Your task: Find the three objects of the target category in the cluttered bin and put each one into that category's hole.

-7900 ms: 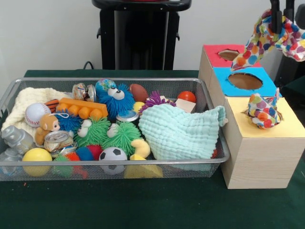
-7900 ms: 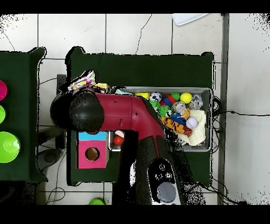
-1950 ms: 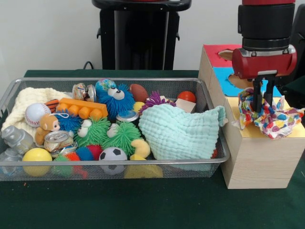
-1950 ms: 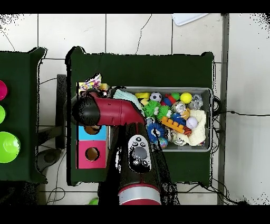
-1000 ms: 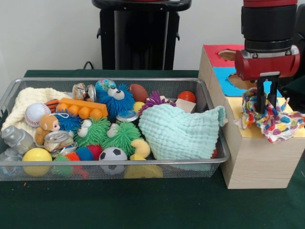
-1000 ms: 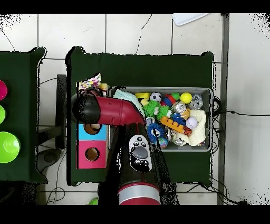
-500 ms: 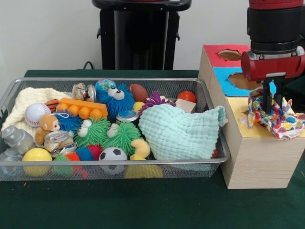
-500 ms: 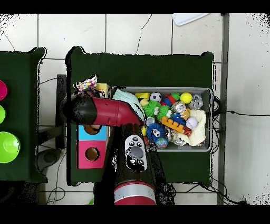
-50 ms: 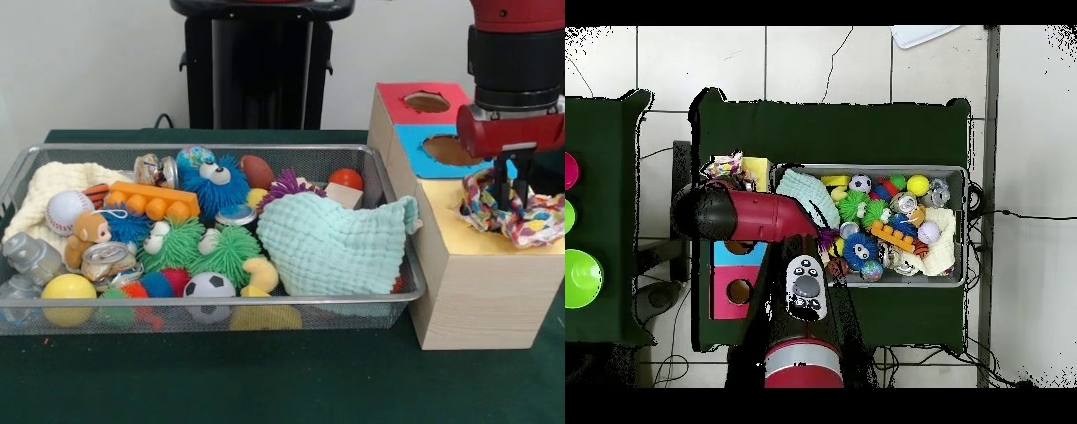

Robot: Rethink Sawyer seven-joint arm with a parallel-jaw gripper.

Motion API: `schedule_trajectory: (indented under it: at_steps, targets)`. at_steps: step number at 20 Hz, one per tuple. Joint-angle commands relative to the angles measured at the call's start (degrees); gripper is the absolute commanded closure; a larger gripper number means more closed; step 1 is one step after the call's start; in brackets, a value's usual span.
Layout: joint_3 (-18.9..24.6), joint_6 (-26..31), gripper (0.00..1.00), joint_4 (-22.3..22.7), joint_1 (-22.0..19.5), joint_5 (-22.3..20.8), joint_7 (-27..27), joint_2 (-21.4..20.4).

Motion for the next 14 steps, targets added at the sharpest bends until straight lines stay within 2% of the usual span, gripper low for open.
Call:
schedule_trajectory:
  at_steps: [1, 8, 14]
  targets:
    - [-4.5, 7.6, 1.0, -0.3, 2.7, -1.6, 11.7, 8.1]
    - [-7.3, 9.2, 1.0, -2.5, 3.2, -3.0, 8.6, 9.6]
    - [-7.6, 6.7, 1.0, -1.7, 2.9, -2.5, 8.7, 10.6]
